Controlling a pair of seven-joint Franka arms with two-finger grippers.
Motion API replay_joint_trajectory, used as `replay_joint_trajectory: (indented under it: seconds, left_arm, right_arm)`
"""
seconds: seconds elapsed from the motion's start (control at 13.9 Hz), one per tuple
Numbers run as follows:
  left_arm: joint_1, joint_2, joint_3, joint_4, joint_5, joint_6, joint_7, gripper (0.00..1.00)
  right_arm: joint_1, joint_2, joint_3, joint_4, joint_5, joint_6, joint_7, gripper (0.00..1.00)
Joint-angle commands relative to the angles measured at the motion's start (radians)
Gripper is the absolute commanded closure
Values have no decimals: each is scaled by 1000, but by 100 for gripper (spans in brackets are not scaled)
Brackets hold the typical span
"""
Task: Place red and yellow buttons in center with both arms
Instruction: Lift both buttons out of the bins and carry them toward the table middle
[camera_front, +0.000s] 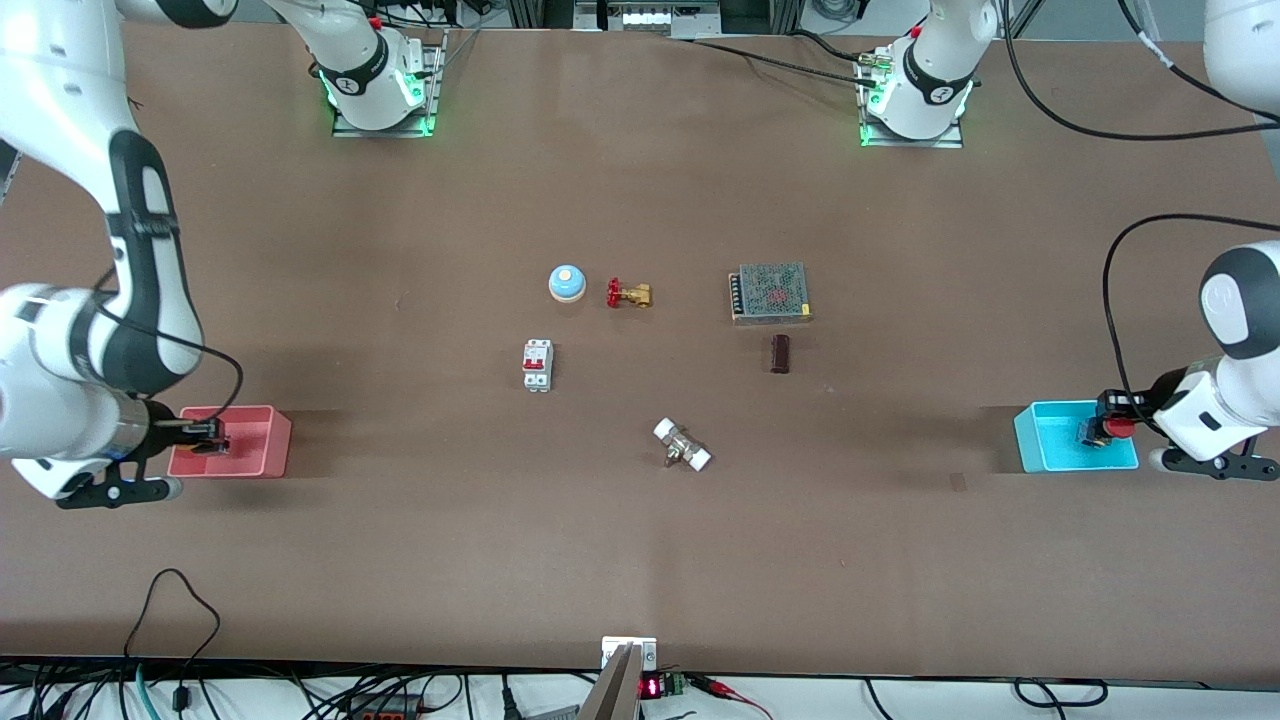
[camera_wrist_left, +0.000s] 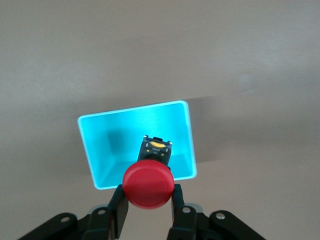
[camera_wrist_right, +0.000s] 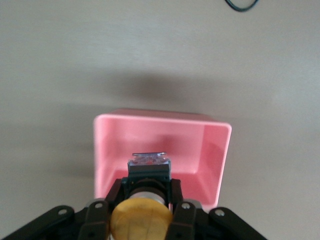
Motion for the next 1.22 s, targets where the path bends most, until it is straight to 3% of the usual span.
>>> replay_joint_trajectory:
  seconds: [0.0,0.29,0.72,1.15]
  left_arm:
    - [-66,-36,-7,-16,25,-37,-72,74]
    - [-135,-33,-53,-24,22,-39,-266,75]
    - [-155,8,-205,-67,10,24,-524,75]
    - [-264,80,-210,-111,10,168,-704,75]
  right_arm:
    - [95,-71,5,-11,5,-83,9,88]
    - [218,-57,5,-45,150,-60,93,88]
    - [367,-14,6,-175,169,125,343,88]
    - [442,-10,6,-256,170,204,465,88]
